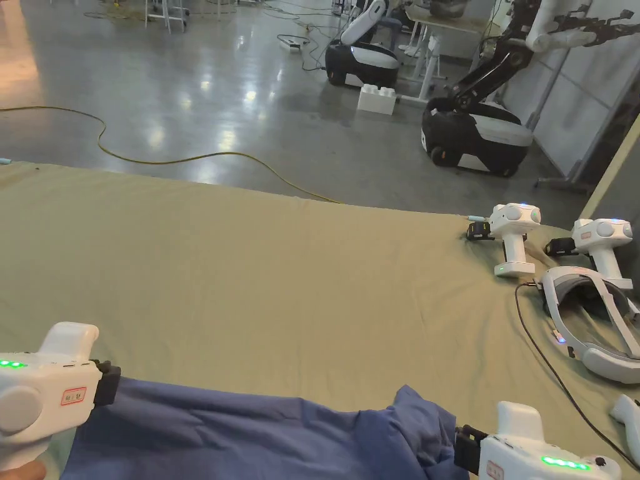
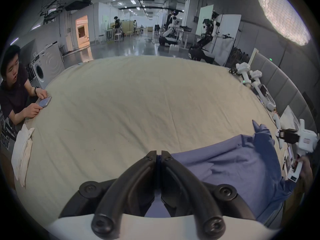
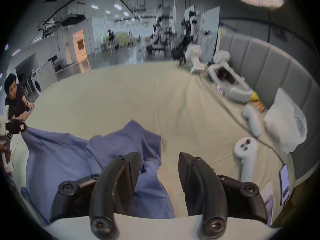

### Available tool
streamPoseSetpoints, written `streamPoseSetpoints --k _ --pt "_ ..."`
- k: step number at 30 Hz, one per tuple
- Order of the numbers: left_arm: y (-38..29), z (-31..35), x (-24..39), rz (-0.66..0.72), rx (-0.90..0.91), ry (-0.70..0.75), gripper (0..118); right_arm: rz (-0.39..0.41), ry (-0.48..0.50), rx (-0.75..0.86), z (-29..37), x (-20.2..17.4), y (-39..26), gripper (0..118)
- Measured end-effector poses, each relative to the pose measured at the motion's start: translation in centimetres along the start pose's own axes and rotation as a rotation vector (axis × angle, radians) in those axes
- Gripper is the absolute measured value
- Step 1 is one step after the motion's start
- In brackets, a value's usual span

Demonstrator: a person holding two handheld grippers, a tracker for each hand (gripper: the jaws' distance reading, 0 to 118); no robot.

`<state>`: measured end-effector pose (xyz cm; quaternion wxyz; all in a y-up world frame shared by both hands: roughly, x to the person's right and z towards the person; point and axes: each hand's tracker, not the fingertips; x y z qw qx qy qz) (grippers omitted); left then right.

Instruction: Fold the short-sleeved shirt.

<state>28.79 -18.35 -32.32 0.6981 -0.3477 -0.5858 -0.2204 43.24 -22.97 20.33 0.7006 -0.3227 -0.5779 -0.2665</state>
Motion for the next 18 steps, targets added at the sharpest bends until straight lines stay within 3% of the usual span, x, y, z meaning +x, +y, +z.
streamPoseSetpoints --k 5,8,9,10,11,14,16,18 --pt "-1.6 2.1 0.3 -0.011 0.022 0.011 5 -0.02 0.035 -0.221 -4.8 0.3 0.9 50" --pt "-2.4 2.5 0.0 0.004 0.02 0.007 5 -0.056 0.079 -0.3 -6.3 0.1 0.8 38" --pt "-2.6 2.6 0.2 0.007 0.015 0.012 5 -0.044 0.052 -0.274 -6.2 -0.1 0.8 33" --pt "-2.8 2.7 0.2 0.009 0.014 0.014 5 -0.041 0.052 -0.265 -5.7 -0.2 0.8 12" --pt "-2.9 2.7 0.1 0.009 0.014 0.014 5 -0.039 0.055 -0.265 -5.6 -0.1 0.9 4" --pt "-3.1 2.9 0.3 0.012 0.01 0.018 5 -0.052 0.08 -0.272 -4.9 -0.2 0.8 3" --pt "-3.1 3.3 0.2 0.017 0.011 0.016 5 0.017 0.073 -0.226 -3.7 -0.4 0.6 3" --pt "-3.0 4.0 0.3 0.021 0.021 0.014 5 0.037 0.056 -0.162 -2.1 -0.4 0.7 3"
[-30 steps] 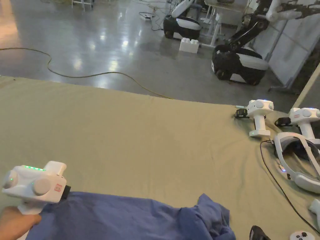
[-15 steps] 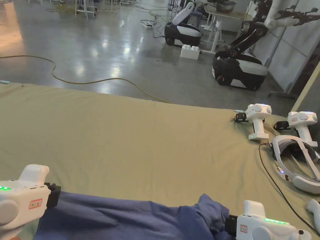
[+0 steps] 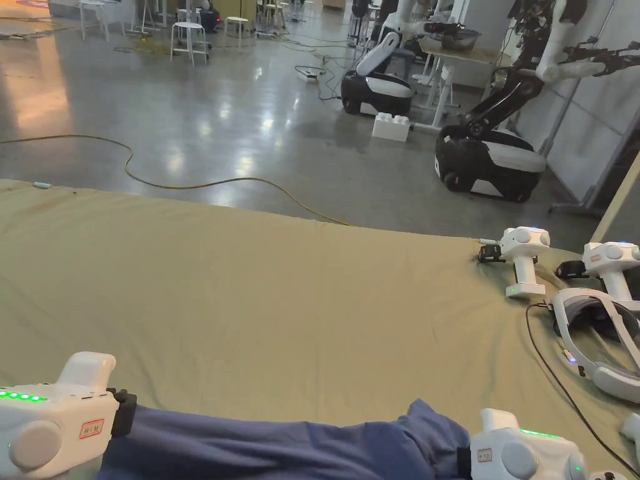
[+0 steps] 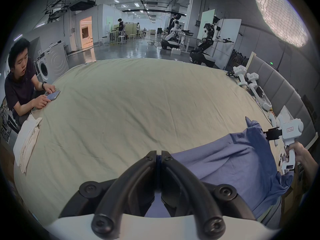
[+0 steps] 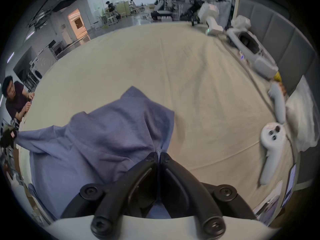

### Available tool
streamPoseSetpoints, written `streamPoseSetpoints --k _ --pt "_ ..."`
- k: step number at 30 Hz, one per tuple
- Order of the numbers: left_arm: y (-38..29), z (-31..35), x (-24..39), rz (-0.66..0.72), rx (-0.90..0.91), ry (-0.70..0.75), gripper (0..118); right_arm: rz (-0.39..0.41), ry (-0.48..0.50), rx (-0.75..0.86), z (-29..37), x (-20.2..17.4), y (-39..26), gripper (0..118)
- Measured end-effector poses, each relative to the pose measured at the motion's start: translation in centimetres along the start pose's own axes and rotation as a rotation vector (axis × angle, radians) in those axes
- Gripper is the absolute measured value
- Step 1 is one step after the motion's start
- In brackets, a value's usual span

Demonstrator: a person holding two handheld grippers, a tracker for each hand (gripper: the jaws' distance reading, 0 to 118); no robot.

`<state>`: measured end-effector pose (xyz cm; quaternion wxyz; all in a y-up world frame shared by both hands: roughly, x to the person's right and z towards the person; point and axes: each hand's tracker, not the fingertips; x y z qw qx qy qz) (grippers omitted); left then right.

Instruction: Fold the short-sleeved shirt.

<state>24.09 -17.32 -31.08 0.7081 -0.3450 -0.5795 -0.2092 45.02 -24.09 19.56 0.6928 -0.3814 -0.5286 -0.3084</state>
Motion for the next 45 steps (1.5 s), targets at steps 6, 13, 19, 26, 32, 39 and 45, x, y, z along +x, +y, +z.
streamPoseSetpoints --k 6,13,19,26,32,39,45 --pt "1.2 3.6 -0.5 0.004 0.066 0.017 5 -0.004 -0.015 0.182 7.2 1.7 0.5 2" --pt "3.5 9.5 -1.1 0.022 0.176 0.012 5 0.025 -0.034 0.383 16.4 3.1 2.0 2" --pt "7.6 15.3 -1.2 0.005 0.298 0.023 5 0.043 -0.04 0.577 24.9 3.0 4.4 2" --pt "14.0 20.5 -1.6 0.003 0.397 0.023 5 0.059 -0.038 0.738 32.6 1.8 8.9 2" --pt "19.9 24.1 -1.9 0.001 0.488 0.037 5 0.067 -0.054 0.841 38.0 0.1 12.8 2" --pt "26.2 27.5 -1.7 -0.029 0.561 0.074 5 0.065 -0.06 0.908 42.4 -0.9 18.8 2" --pt "30.8 29.4 -1.8 -0.046 0.596 0.117 5 0.101 -0.093 0.941 45.1 -2.0 23.6 2"
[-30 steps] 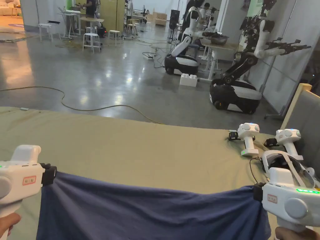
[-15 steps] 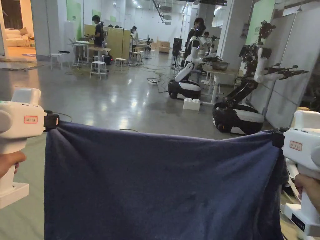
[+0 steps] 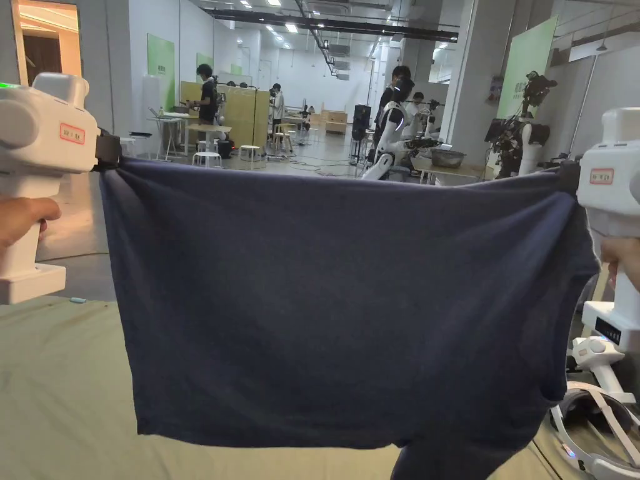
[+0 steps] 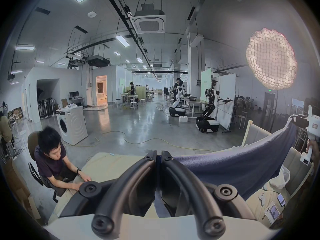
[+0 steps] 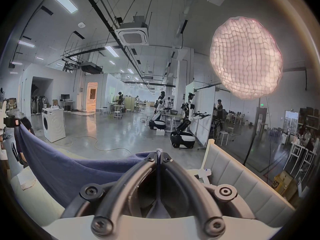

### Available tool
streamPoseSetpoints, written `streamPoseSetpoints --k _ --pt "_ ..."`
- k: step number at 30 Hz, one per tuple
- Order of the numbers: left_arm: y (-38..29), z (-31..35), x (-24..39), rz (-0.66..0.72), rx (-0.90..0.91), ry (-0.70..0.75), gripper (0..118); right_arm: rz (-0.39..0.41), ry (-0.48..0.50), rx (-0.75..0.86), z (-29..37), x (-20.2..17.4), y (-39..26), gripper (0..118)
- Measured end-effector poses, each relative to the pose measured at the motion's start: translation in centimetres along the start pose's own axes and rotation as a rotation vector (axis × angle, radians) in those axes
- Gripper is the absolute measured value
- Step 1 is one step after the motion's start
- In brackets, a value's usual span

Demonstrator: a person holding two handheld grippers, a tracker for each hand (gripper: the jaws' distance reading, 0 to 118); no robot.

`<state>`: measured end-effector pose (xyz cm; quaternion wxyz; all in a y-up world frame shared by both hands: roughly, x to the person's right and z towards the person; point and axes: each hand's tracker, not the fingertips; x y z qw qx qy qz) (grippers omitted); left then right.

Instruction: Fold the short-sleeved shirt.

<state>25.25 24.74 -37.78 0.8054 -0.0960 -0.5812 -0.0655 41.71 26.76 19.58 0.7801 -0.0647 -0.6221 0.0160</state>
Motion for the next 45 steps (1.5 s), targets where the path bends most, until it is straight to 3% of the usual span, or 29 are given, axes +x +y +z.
streamPoseSetpoints --k 9,15,21,34,45 --pt "-1.8 -2.9 0.5 -0.042 -0.021 0.052 5 0.026 -0.007 -0.029 -2.7 -1.0 -2.3 2" --pt "-11.5 -4.9 0.8 0.005 -0.134 0.034 5 -0.015 0.006 -0.123 -3.0 -1.7 -10.9 2" --pt "-22.8 -4.2 1.3 0.037 -0.25 0.0 5 0.012 0.013 -0.228 -1.3 -1.8 -20.1 2" --pt "-30.3 8.3 0.6 0.099 -0.236 -0.026 5 0.006 0.022 -0.278 10.7 -0.8 -27.9 2" --pt "-39.7 17.7 -0.4 0.146 -0.371 -0.031 5 0.14 0.035 -0.47 21.0 -1.8 -35.5 2"
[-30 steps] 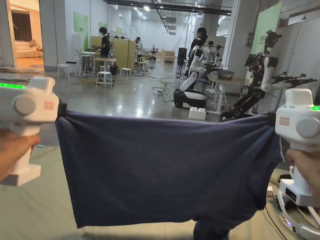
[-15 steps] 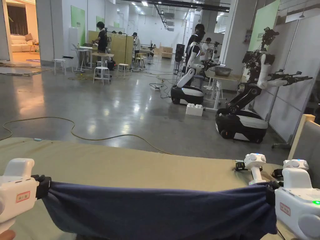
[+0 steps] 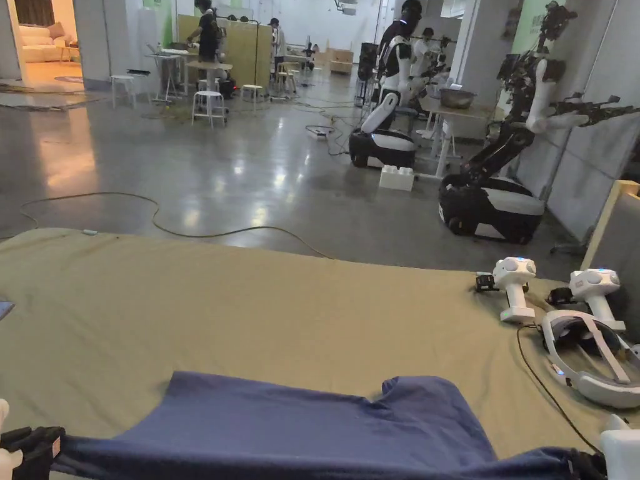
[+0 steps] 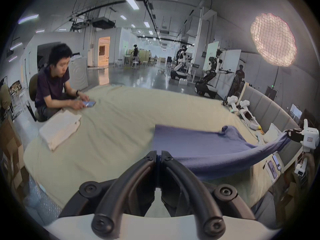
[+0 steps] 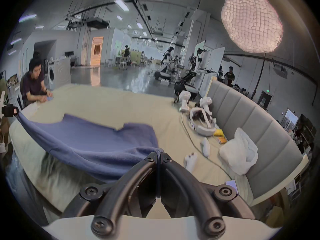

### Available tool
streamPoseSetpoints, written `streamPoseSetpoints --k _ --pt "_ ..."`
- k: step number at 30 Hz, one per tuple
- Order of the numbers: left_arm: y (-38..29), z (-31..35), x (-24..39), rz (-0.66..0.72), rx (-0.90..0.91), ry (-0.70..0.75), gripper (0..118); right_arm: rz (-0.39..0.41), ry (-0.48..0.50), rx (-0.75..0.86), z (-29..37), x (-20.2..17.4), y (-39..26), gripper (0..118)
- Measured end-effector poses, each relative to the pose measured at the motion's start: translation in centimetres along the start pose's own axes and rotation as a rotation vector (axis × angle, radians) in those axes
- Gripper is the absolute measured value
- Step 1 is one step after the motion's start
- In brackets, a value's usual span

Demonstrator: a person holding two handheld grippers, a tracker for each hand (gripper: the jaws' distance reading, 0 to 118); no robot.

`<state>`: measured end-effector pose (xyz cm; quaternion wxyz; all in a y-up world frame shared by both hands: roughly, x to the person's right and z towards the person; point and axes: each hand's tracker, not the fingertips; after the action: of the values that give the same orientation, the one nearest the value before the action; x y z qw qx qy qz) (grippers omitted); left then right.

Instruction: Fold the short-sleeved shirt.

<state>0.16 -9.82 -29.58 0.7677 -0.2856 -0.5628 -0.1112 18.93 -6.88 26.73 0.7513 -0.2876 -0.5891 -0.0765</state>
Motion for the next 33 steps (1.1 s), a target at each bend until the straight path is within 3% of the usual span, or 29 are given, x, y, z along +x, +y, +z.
streamPoseSetpoints --k 3,6,12,17,18,19,21,22,23,28,33 --pt "-3.8 -0.9 -1.2 -0.023 -0.088 0.007 5 0.041 -0.019 -0.081 0.1 -1.0 -3.7 2" --pt "-6.6 -1.6 -0.7 -0.037 -0.172 0.019 5 0.002 0.01 -0.169 -0.8 -1.4 -7.5 2" --pt "-10.3 -5.2 -1.5 -0.02 -0.303 0.036 5 0.004 0.031 -0.335 -3.7 -2.5 -13.0 2" --pt "-12.2 -7.6 -1.9 -0.022 -0.404 0.044 6 -0.014 0.029 -0.381 -5.6 -2.5 -15.3 4" --pt "-12.3 -7.7 -1.9 -0.019 -0.412 0.046 6 -0.017 0.028 -0.387 -5.7 -2.6 -15.3 7" --pt "-12.3 -7.6 -1.9 -0.016 -0.41 0.048 14 -0.013 0.021 -0.386 -5.6 -2.8 -15.2 26" --pt "-12.0 -7.0 -1.3 -0.025 -0.383 0.077 36 0.03 -0.043 -0.346 -5.0 -3.2 -14.3 64" --pt "-11.7 -6.8 -1.1 -0.04 -0.359 0.091 48 0.033 -0.055 -0.317 -4.8 -3.3 -13.9 67" --pt "-11.2 -6.6 -0.8 -0.05 -0.329 0.089 51 0.02 -0.05 -0.277 -4.4 -3.2 -13.2 66" --pt "-7.5 -5.6 1.7 -0.043 -0.12 0.02 51 -0.095 -0.006 -0.061 -3.8 -4.2 -8.6 66" --pt "-3.0 -4.2 6.4 -0.1 0.13 0.012 51 -0.173 -0.009 0.194 -3.1 -7.4 -3.6 66"
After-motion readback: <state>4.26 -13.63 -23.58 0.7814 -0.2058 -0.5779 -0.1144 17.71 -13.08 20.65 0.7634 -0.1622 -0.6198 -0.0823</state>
